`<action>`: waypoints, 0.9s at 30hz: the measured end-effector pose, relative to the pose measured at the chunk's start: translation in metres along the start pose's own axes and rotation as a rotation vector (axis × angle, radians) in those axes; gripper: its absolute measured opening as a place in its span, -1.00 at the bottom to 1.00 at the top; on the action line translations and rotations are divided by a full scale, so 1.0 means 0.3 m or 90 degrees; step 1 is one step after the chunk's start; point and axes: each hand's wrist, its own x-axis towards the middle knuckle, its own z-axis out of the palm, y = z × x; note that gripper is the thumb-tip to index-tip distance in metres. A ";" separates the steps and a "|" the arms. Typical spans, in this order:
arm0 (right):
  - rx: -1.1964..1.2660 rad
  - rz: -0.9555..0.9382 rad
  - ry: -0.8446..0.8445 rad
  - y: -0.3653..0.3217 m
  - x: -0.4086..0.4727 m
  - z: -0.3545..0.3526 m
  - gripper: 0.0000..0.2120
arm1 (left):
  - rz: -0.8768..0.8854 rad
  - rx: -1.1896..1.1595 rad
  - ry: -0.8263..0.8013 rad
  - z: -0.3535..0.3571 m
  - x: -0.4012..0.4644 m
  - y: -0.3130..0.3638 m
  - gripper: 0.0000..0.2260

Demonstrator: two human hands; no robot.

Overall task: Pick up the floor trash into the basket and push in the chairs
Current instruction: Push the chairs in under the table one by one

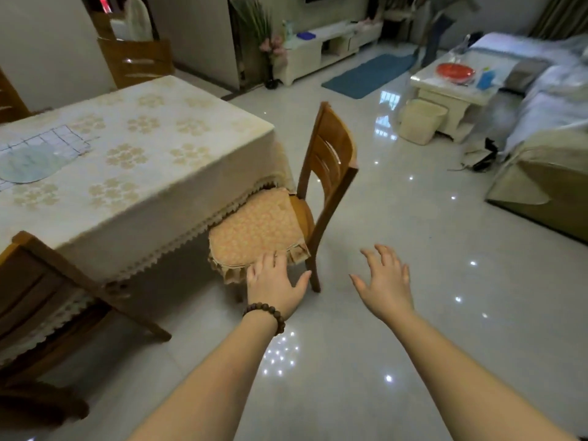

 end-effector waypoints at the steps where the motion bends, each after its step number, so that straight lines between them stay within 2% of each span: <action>1: 0.008 -0.001 0.002 0.068 0.010 -0.028 -0.47 | 0.004 -0.003 0.000 0.026 0.000 0.072 -0.39; 7: 0.035 -0.004 0.018 0.363 0.100 -0.154 -0.49 | 0.005 -0.006 0.002 0.128 0.049 0.395 -0.38; 12: 0.057 -0.008 0.012 0.496 0.235 -0.191 -0.50 | -0.011 -0.013 0.011 0.156 0.171 0.531 -0.38; 19: 0.060 -0.035 -0.004 0.554 0.533 -0.154 -0.53 | -0.047 -0.038 0.047 0.211 0.468 0.600 -0.38; 27: 0.017 -0.115 -0.025 0.505 1.087 -0.183 -0.51 | -0.089 -0.084 0.114 0.194 0.967 0.663 -0.37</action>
